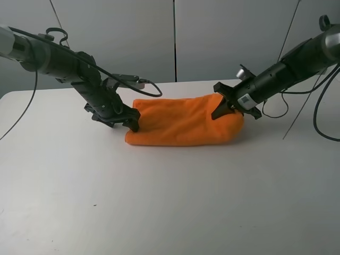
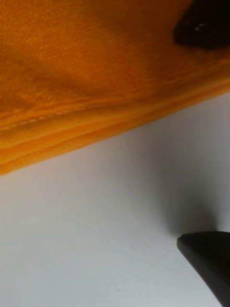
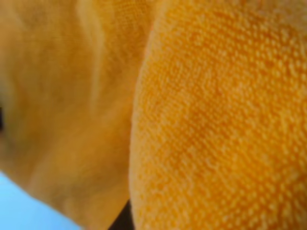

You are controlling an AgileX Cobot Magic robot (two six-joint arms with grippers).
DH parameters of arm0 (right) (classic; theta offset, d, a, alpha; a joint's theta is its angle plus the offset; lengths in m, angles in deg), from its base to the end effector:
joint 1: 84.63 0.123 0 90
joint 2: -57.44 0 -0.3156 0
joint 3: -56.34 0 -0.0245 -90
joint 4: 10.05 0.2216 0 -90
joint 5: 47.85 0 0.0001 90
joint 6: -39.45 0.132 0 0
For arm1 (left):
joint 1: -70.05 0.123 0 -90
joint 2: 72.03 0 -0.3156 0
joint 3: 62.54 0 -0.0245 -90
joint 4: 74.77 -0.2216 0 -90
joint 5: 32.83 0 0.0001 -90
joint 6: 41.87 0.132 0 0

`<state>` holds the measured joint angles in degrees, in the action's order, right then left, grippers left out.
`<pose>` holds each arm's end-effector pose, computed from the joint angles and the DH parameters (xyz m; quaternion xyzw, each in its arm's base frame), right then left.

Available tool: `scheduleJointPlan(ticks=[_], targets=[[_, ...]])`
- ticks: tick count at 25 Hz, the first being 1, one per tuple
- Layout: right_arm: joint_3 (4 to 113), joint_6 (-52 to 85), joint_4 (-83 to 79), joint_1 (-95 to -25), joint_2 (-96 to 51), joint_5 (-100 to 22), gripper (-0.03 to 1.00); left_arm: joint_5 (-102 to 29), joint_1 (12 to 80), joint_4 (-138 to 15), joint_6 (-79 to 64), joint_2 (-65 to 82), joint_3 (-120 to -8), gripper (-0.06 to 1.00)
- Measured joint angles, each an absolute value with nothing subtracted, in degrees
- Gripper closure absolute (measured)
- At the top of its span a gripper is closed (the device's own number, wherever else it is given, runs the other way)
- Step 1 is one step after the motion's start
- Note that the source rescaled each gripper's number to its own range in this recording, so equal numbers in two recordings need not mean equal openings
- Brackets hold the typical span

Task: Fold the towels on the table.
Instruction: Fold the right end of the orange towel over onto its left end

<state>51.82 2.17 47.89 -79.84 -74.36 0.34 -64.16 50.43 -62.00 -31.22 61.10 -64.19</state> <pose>0.3957 0.1169 0.1152 0.0006 0.9369 0.3438 0.0643 0.4075 -0.1614 0.1000 0.1742 0.9708 -0.0828 0.1425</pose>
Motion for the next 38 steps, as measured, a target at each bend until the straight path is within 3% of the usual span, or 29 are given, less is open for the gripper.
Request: scheduleJointPlan(ticks=[10,27,38], targets=[[57.3,3.9,53.4,-76.2,-74.4,8.3,0.91,-64.4,50.4,-62.1,-31.2,61.1,-64.2,-0.04],[58.0,4.0,62.7,-66.7,-76.9,1.1,0.91,-64.6,50.4,-62.1,-31.2,61.1,-64.2,-0.04],[59.1,3.8,66.9,-65.8,-82.4,-0.8,0.91,-64.6,50.4,-62.1,-31.2,61.0,-64.2,-0.04]])
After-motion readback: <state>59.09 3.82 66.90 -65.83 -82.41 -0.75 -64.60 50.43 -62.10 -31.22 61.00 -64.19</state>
